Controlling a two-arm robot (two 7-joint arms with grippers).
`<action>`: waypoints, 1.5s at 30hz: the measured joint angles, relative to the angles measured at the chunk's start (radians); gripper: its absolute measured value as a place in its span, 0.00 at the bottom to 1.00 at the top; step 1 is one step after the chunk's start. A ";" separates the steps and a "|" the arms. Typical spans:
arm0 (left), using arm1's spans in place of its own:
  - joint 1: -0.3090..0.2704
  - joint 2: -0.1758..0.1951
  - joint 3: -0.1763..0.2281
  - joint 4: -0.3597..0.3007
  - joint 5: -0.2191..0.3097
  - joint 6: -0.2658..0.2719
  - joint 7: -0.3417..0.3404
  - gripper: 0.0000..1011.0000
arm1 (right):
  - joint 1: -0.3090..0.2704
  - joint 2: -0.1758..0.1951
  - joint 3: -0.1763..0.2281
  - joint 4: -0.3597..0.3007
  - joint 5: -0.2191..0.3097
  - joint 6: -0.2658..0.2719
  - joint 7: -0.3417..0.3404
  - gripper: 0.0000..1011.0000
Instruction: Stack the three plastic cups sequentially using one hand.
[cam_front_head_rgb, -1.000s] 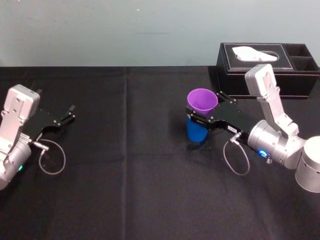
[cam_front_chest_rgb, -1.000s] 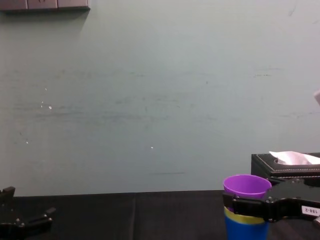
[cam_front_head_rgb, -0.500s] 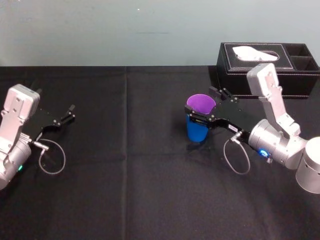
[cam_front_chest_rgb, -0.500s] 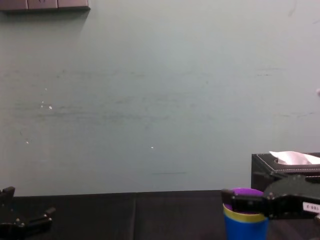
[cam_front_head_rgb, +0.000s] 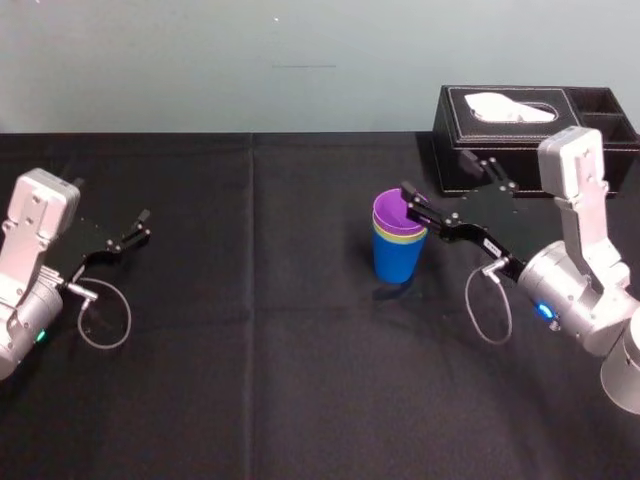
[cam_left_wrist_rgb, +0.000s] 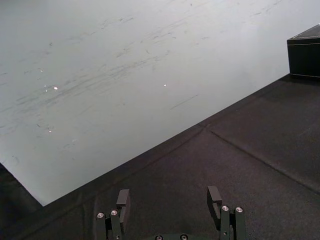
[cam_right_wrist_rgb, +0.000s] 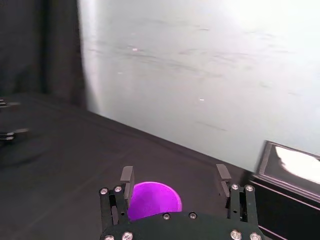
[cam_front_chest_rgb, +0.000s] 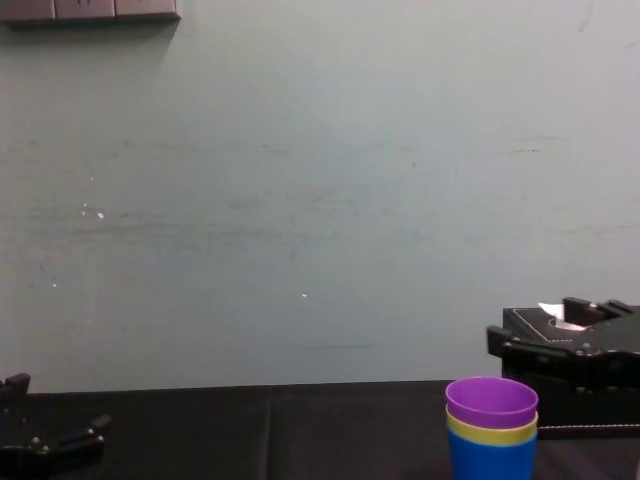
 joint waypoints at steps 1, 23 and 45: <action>0.000 0.000 0.000 0.000 0.000 0.000 0.000 1.00 | -0.007 -0.004 0.004 -0.005 -0.008 0.001 -0.016 0.99; 0.000 0.000 0.000 0.000 0.000 0.000 0.000 1.00 | -0.116 -0.149 0.084 -0.025 -0.241 0.066 -0.372 0.99; 0.000 0.000 0.000 0.000 0.000 0.000 0.000 1.00 | -0.116 -0.146 0.081 -0.029 -0.239 0.065 -0.373 0.99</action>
